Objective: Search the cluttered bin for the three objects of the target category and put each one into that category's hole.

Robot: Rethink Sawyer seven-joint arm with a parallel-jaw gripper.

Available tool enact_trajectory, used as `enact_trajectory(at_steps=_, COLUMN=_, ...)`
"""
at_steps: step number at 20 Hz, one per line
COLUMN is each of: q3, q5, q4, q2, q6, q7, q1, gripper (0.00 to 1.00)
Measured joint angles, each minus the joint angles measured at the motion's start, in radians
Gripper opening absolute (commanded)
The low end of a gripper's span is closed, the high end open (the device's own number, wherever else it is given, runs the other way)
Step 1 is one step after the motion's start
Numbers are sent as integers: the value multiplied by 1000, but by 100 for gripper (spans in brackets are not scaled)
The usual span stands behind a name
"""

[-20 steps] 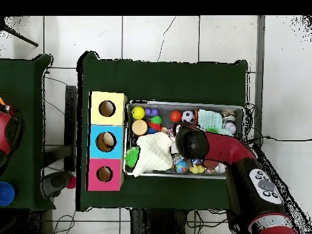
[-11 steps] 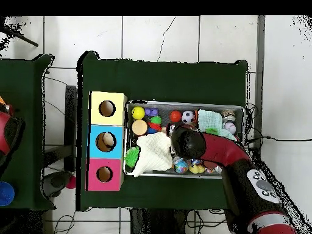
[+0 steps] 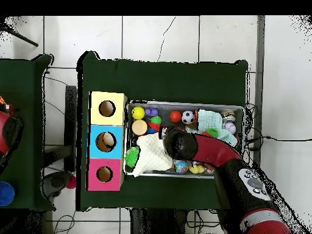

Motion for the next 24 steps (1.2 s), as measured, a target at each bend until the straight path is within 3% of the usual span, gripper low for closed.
enact_trajectory(at_steps=10, q3=-62, q5=-36, q4=-3, q2=40, q6=0, q7=0, q1=87, gripper=100)
enact_trajectory(at_steps=24, q3=-83, q5=-69, q4=-30, q2=96, q6=0, q7=0, q1=95, gripper=100)
